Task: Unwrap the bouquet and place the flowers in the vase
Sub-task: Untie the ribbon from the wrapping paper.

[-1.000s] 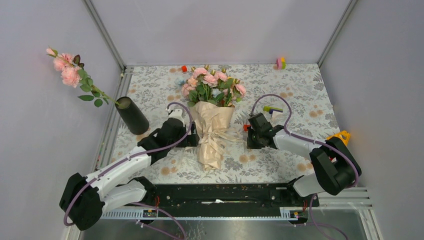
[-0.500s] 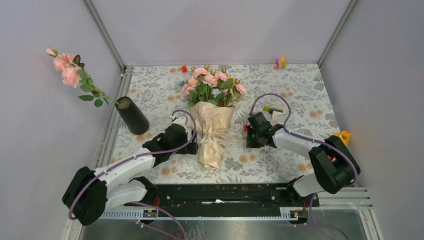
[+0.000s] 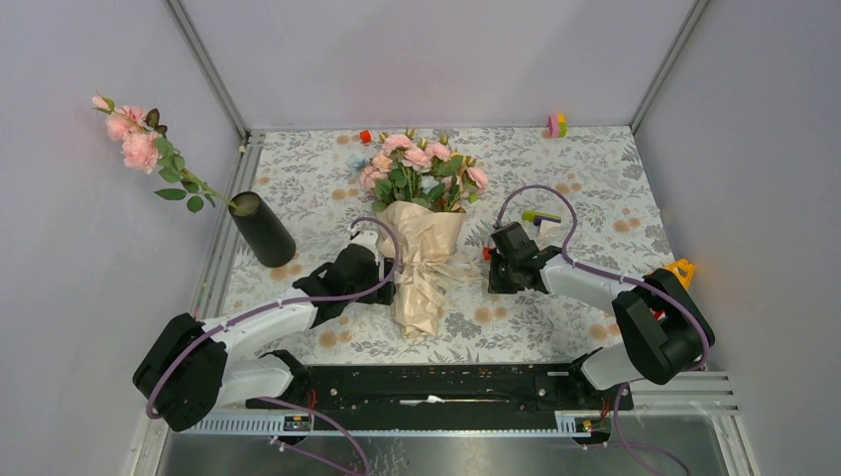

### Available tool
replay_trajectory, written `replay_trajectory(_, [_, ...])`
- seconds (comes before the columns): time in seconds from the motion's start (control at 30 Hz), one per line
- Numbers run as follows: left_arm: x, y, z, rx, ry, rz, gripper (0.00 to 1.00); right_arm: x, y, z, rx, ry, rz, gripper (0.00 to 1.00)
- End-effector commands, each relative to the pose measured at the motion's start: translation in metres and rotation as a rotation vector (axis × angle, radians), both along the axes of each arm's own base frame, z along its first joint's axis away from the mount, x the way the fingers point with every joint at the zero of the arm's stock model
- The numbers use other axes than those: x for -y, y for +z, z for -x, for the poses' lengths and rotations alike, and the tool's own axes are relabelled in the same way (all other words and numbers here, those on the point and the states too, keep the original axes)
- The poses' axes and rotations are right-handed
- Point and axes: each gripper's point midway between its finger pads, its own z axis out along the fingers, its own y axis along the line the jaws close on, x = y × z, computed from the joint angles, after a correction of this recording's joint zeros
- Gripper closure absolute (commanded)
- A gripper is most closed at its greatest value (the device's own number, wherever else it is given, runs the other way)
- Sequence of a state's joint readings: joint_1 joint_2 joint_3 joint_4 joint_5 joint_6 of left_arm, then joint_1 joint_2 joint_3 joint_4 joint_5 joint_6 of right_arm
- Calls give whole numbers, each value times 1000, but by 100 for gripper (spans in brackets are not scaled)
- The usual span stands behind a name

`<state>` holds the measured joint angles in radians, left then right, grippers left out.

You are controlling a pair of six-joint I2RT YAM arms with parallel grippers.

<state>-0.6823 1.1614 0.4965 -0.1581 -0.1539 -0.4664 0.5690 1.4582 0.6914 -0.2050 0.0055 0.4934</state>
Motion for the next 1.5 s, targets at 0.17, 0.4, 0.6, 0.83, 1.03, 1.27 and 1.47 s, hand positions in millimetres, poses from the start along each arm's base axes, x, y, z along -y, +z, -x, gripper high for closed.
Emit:
replay_trajectory(0.17, [18, 8, -19, 68, -28, 27, 28, -8, 10, -11, 25, 3, -26, 100])
replay_trajectory(0.4, [23, 6, -25, 79, -42, 1, 35, -8, 10, -11, 26, 2, -28, 100])
replay_trajectory(0.6, [14, 1, -28, 71, 16, -40, 50, -8, 11, -12, 28, 0, -30, 100])
replay_trajectory(0.83, [2, -7, -27, 47, 80, -87, 63, -9, 12, -13, 31, 1, -31, 100])
replay_trajectory(1.03, [-3, -8, -27, 33, 143, -79, 88, -7, 15, -17, 49, -10, -21, 100])
replay_trajectory(1.27, [1, 10, -32, 60, 212, -2, 100, 7, 23, -25, 109, -47, 39, 100])
replay_trajectory(1.47, [10, 39, -41, 109, 244, 124, 100, 29, 39, -36, 167, -126, 144, 100])
